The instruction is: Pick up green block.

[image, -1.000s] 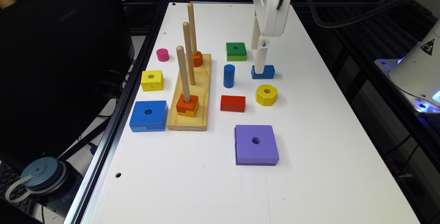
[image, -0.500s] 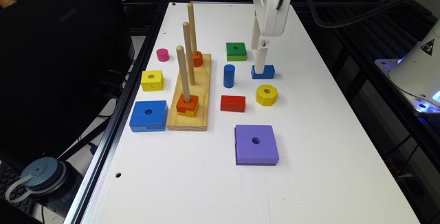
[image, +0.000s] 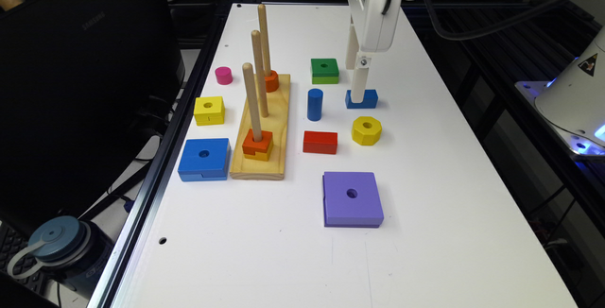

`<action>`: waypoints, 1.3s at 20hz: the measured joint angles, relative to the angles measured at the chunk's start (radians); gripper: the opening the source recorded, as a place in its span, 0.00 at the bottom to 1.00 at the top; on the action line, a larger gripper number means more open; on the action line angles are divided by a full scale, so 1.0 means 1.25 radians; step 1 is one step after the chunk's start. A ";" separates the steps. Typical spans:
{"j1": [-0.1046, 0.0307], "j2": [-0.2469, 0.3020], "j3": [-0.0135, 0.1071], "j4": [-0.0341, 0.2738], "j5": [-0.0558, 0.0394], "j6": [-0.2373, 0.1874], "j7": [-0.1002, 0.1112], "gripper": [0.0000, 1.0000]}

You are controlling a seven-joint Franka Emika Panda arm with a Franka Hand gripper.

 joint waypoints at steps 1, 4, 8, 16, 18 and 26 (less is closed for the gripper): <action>0.000 0.000 0.000 0.000 0.0000 0.000 0.000 1.00; -0.010 0.000 -0.004 0.000 -0.0017 0.000 -0.009 1.00; -0.044 0.000 -0.005 0.000 -0.0019 0.000 -0.039 1.00; -0.062 0.000 -0.004 0.002 -0.0022 0.000 -0.053 1.00; -0.068 0.000 -0.004 0.004 -0.0022 0.000 -0.058 1.00; -0.093 0.003 -0.007 0.014 -0.0042 0.000 -0.084 1.00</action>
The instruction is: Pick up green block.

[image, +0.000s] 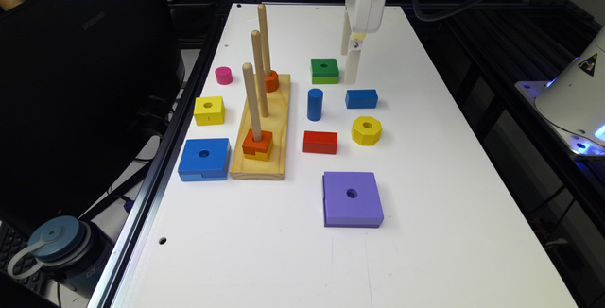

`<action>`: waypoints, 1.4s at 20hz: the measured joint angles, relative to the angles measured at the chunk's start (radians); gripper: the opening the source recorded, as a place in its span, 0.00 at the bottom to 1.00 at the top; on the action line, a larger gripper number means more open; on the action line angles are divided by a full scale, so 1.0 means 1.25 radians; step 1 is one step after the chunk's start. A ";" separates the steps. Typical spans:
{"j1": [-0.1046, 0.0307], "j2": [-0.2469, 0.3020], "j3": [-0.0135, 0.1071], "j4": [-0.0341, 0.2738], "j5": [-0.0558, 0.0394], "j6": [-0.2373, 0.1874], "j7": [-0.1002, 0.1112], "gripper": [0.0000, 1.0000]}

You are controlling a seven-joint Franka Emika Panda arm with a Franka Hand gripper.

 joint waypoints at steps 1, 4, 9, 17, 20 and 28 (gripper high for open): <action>-0.007 0.002 0.000 0.002 0.0000 0.000 -0.006 1.00; -0.016 0.013 0.000 0.016 0.0000 0.000 -0.015 1.00; -0.032 0.037 0.000 0.043 -0.0002 0.000 -0.031 1.00; -0.080 0.073 0.000 0.084 -0.0002 0.000 -0.080 1.00; -0.084 0.074 -0.001 0.084 -0.0016 0.000 -0.082 1.00; -0.115 0.074 -0.003 0.084 -0.0031 0.000 -0.114 1.00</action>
